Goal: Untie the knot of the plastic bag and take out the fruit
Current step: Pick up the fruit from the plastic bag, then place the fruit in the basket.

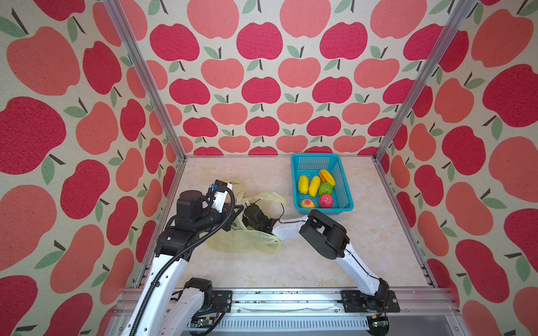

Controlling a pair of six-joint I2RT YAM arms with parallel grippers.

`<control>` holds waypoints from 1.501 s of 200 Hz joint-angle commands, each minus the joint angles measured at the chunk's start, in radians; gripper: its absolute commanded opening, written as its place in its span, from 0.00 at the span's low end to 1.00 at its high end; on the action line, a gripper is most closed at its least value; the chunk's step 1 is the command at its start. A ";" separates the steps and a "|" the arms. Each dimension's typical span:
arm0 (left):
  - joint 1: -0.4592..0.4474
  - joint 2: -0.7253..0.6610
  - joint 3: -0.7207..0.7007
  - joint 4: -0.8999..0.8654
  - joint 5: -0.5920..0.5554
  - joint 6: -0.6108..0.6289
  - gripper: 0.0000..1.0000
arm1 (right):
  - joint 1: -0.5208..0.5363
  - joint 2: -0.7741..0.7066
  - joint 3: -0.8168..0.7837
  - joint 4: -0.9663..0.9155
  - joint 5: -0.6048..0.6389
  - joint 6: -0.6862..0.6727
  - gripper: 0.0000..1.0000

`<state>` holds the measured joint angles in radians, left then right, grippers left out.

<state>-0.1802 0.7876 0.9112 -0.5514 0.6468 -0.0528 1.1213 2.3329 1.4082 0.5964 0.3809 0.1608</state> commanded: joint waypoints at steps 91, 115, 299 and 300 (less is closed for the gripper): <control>0.040 -0.014 -0.002 -0.018 -0.048 0.014 0.00 | 0.040 -0.417 -0.563 0.464 -0.106 -0.010 0.30; 0.046 -0.015 -0.004 -0.014 -0.046 0.013 0.00 | 0.052 -0.539 -0.642 0.469 -0.102 -0.045 0.30; 0.055 -0.017 -0.012 -0.003 0.002 -0.004 0.00 | -0.497 -1.169 -0.758 -0.402 0.007 0.164 0.28; 0.056 -0.018 -0.012 -0.003 0.002 -0.004 0.00 | -0.500 -1.163 -0.753 -0.409 0.006 0.166 0.28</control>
<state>-0.1303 0.7795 0.9077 -0.5510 0.6220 -0.0540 0.6975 1.0908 0.5488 0.4488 0.4831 0.1879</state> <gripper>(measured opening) 0.046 0.568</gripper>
